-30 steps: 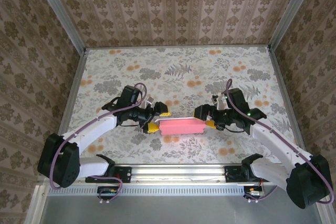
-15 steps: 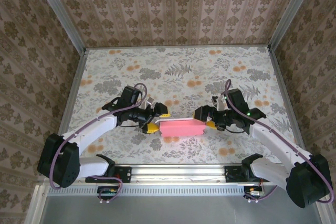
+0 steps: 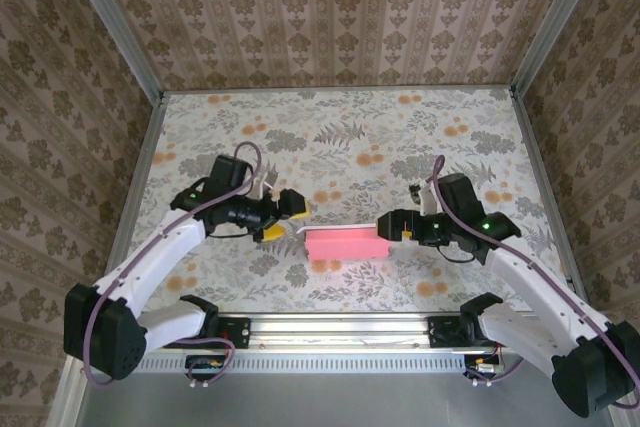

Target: Fold the paper box

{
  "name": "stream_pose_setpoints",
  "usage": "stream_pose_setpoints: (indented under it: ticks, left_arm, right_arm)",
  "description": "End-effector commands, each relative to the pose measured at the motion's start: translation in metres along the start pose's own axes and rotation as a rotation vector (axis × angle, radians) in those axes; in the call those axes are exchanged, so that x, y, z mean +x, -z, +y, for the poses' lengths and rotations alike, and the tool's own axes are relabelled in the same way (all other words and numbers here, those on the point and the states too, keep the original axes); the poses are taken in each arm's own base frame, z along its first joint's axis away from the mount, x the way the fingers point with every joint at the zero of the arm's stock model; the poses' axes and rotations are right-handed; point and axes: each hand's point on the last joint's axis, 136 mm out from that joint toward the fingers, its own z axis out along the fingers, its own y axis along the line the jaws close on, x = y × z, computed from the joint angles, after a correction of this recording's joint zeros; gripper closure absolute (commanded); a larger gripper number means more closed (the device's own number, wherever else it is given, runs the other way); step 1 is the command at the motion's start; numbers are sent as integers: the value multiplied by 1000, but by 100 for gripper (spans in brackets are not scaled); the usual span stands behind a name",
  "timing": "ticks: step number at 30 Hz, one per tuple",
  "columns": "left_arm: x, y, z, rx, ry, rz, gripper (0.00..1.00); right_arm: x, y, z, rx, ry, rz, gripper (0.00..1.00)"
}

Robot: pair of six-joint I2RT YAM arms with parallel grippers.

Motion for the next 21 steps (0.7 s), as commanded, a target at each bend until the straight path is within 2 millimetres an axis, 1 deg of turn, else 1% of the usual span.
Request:
stream_pose_setpoints:
  ticks: [1,3,5,6,7,8,9,10,12,13,15,21]
  left_arm:
    - [8,19,11,-136,-211,13,0]
    - [8,26,13,-180,-276,23,4]
    - [8,28,14,-204,-322,38,13]
    - [8,28,15,-214,-336,49,16]
    - [8,27,16,-225,-350,65,20]
    - [9,26,17,-229,-365,83,26]
    - [11,25,18,-233,-374,98,30]
    - [12,24,19,-237,-386,113,35]
    - [15,20,16,-230,-414,144,41]
    - [17,18,15,-229,-429,160,43]
    - [19,14,13,-235,-457,184,44]
    - [19,2,14,-288,-522,220,47]
  right_arm:
    - [-10,19,0,79,125,-29,14]
    - [-17,24,3,89,154,-47,21]
    - [-21,30,5,107,184,-60,34]
    - [-22,32,6,117,198,-57,38]
    - [-22,33,6,126,215,-50,43]
    - [-21,34,6,134,227,-34,47]
    - [-18,33,4,147,240,-12,50]
    - [-16,35,2,169,254,2,54]
    - [-13,34,-3,208,264,24,62]
    - [-14,34,-2,202,269,24,64]
    - [-12,31,0,192,279,36,68]
    - [-14,24,-3,212,284,59,69]
